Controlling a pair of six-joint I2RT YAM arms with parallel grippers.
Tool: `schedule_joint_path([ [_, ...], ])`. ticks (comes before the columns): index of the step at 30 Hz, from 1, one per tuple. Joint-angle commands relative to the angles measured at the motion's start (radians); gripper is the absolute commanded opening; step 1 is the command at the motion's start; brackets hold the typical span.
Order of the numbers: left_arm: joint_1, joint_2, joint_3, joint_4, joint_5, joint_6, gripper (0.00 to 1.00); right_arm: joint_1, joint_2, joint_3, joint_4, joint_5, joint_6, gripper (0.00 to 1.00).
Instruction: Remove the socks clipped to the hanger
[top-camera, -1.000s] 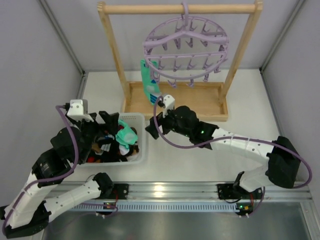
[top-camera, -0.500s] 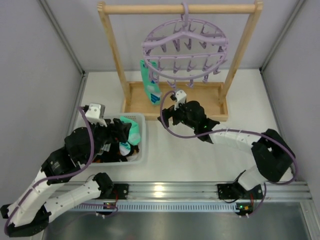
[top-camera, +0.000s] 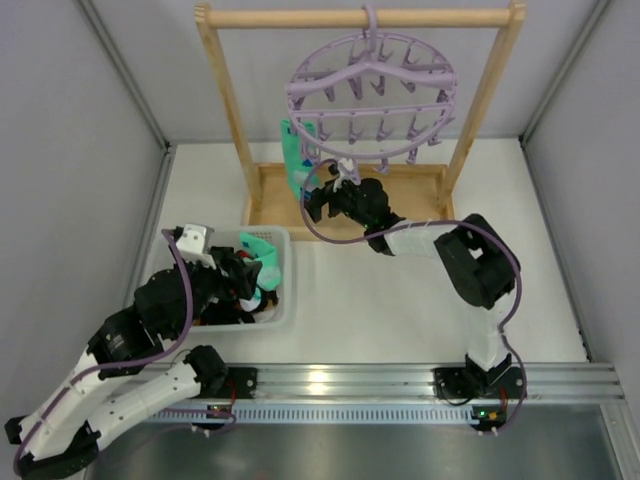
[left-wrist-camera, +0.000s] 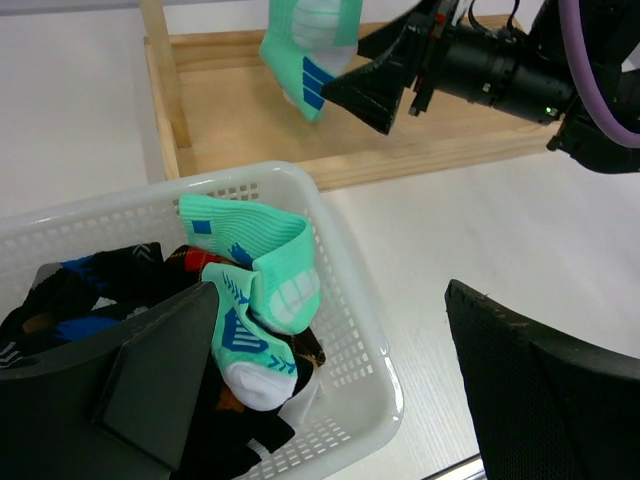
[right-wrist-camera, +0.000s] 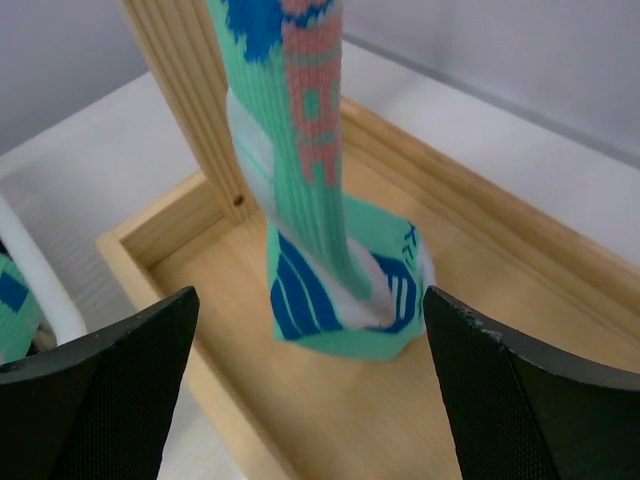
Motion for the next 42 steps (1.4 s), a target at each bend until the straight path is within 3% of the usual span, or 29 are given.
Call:
schedule_joint_path([
  [1,0.002,0.000,-0.020,0.025,0.006,-0.010,0.99,-0.001,0.091,0.107,0.177,-0.047,0.008,0.88],
  [4,0.002,-0.001,-0.031,0.024,0.008,-0.006,0.99,-0.001,0.138,0.161,0.234,-0.062,0.037,0.79],
  [6,0.002,0.000,-0.037,0.025,0.006,-0.003,0.98,-0.001,0.165,0.179,0.258,-0.079,0.060,0.66],
  [7,0.002,-0.003,-0.037,0.025,0.006,-0.003,0.99,0.003,0.168,0.176,0.293,-0.082,0.069,0.58],
  [8,0.002,-0.001,-0.037,0.025,0.006,-0.003,0.99,0.004,0.167,0.152,0.316,-0.081,0.081,0.41],
  [11,0.002,-0.007,-0.038,0.027,0.000,-0.003,0.99,0.015,0.126,0.057,0.442,-0.082,0.114,0.11],
  [14,0.002,-0.010,-0.038,0.027,-0.003,-0.006,0.99,0.029,0.046,-0.059,0.526,-0.081,0.131,0.00],
  [19,0.003,-0.013,-0.031,0.028,0.003,-0.016,0.98,0.036,-0.104,-0.248,0.649,-0.110,0.198,0.00],
  [23,0.003,-0.012,-0.018,0.037,0.017,-0.022,0.99,0.039,-0.296,-0.388,0.601,-0.148,0.224,0.00],
  [31,0.003,0.003,0.041,0.106,0.092,-0.101,0.98,0.038,-0.678,-0.544,0.225,-0.168,0.244,0.00],
  [35,0.003,0.034,0.051,0.264,0.132,-0.141,0.98,0.038,-0.839,-0.647,0.122,-0.210,0.275,0.00],
  [42,0.003,0.303,0.228,0.398,0.149,-0.148,0.99,0.038,-1.106,-0.724,-0.079,-0.326,0.322,0.00],
])
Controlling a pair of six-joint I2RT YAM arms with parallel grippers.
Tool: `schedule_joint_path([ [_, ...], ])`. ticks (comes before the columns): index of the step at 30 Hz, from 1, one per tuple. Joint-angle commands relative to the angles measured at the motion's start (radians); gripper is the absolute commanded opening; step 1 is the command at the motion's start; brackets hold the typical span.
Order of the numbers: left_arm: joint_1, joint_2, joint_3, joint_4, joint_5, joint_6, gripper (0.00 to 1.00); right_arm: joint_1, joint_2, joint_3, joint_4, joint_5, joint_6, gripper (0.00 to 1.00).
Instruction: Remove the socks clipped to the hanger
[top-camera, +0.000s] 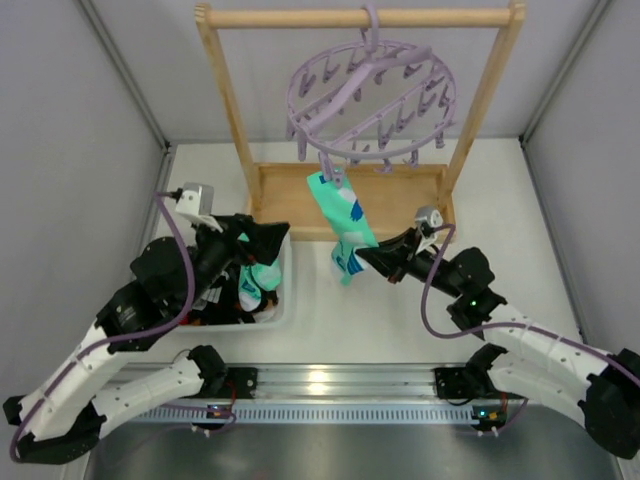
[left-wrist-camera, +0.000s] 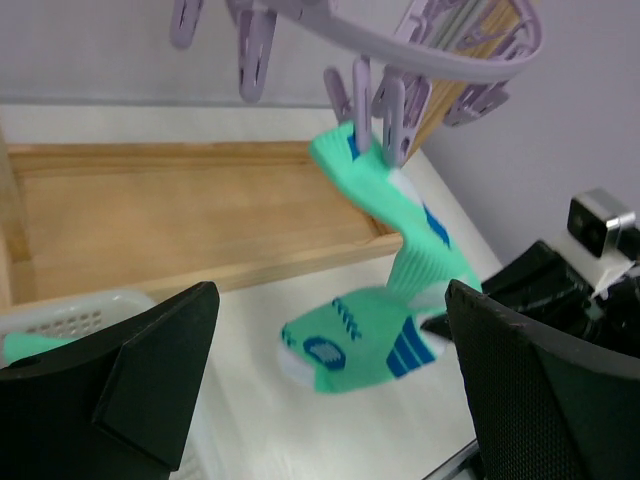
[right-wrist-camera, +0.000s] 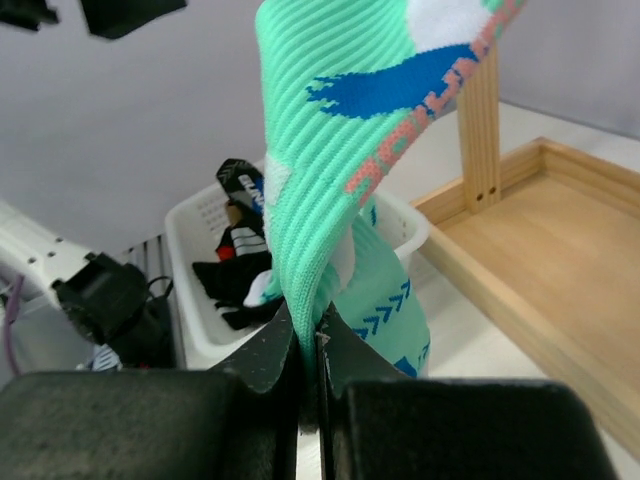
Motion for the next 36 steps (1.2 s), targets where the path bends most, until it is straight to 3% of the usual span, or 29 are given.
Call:
schedule_joint_path([
  [1,0.003,0.134,0.119,0.166,0.042,-0.022,0.98,0.011,-0.146,-0.013,-0.120,-0.093,0.051,0.00],
  [10,0.003,0.450,0.317,0.320,0.245,-0.074,0.98,0.011,-0.341,-0.010,-0.305,-0.135,0.068,0.00],
  [15,0.003,0.565,0.395,0.324,0.253,-0.106,0.98,0.011,-0.377,-0.017,-0.319,-0.136,0.068,0.00],
  [36,0.003,0.749,0.469,0.415,0.415,-0.122,0.89,0.011,-0.365,-0.039,-0.296,-0.153,0.062,0.00],
])
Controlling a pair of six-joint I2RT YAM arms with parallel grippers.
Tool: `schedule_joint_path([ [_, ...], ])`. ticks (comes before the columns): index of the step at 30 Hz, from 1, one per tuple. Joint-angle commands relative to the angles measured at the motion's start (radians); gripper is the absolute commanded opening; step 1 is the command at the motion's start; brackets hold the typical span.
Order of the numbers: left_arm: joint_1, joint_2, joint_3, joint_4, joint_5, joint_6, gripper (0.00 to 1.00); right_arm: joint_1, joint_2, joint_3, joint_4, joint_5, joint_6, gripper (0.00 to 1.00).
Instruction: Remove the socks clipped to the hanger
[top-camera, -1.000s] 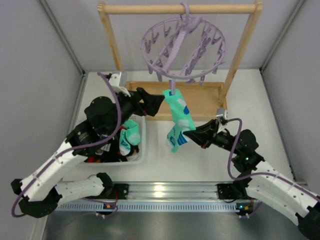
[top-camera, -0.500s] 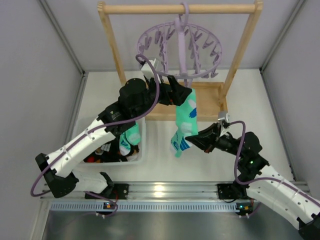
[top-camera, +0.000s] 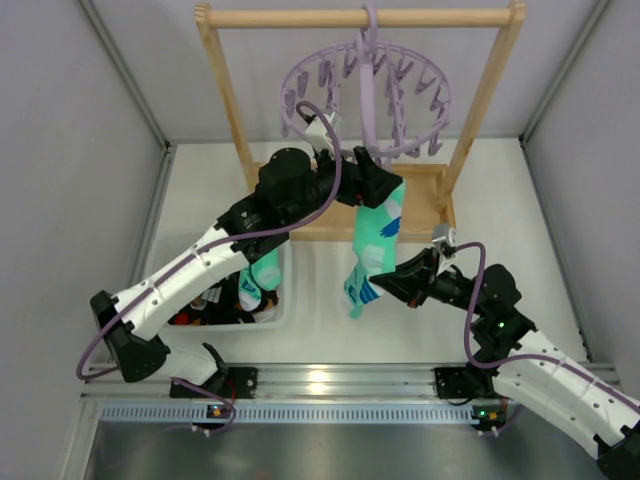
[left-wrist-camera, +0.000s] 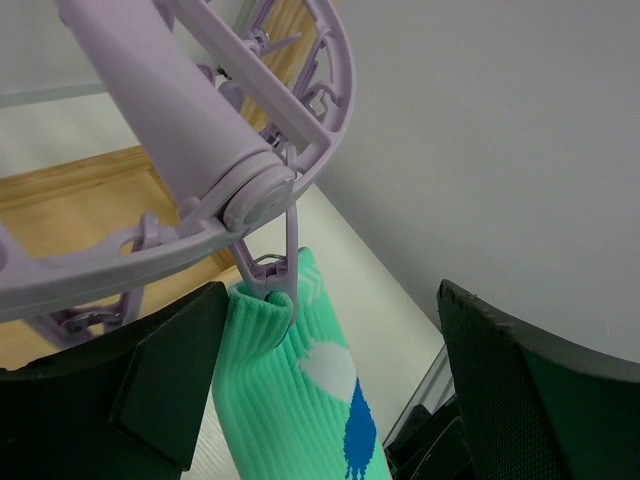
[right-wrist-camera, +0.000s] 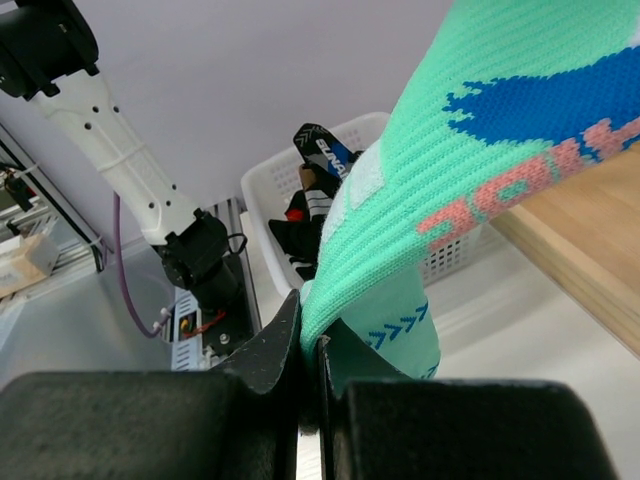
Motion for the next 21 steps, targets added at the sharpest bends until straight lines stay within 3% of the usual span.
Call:
schedule_joint_path([
  [1,0.001,0.014,0.051,0.080,0.057,-0.014,0.89,0.012,-0.007,0.006,0.026,-0.017,0.001,0.00],
  [11,0.001,0.035,0.051,0.080,-0.054,0.053,0.88,0.011,-0.030,0.004,0.022,-0.036,0.006,0.00],
  [21,0.001,0.080,0.063,0.178,-0.066,0.144,0.81,0.011,-0.037,0.006,0.051,-0.100,0.018,0.00],
])
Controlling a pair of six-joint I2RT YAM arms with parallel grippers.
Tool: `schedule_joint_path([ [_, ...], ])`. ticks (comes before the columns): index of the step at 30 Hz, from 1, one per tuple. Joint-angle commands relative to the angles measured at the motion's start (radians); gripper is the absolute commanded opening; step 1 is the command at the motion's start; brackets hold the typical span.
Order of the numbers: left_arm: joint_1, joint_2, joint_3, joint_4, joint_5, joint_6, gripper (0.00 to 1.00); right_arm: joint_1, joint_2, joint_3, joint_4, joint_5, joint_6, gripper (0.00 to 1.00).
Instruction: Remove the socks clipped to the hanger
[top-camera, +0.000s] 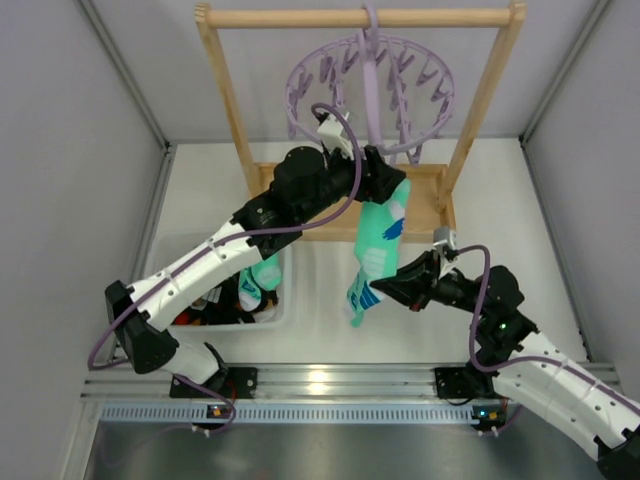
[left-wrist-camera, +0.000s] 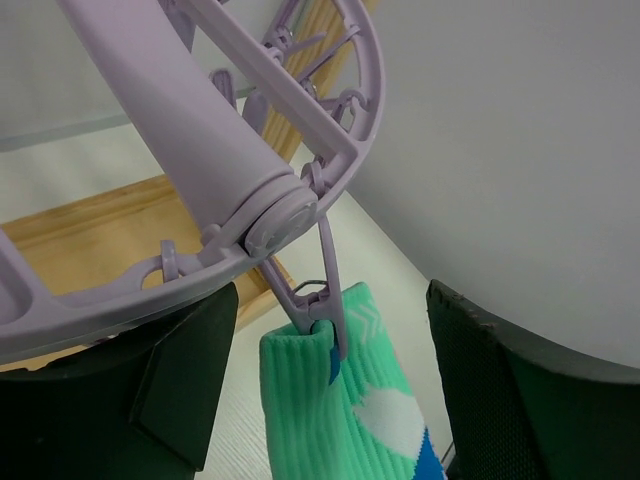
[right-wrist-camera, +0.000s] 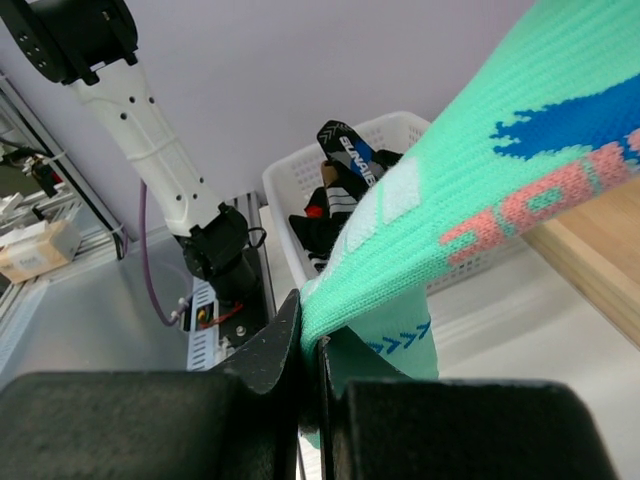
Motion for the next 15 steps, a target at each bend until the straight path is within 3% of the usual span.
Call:
schedule_joint_path([
  [1,0.002,0.016,0.039,0.128,-0.020,0.056,0.79,0.011,-0.020,0.006,0.048,-0.050,0.009,0.00],
  [13,0.002,0.012,-0.037,0.261,-0.048,0.067,0.73,0.014,0.006,-0.010,0.078,-0.105,0.006,0.00],
  [15,0.002,0.022,-0.039,0.277,-0.048,0.064,0.64,0.017,0.004,-0.014,0.081,-0.110,0.006,0.00],
])
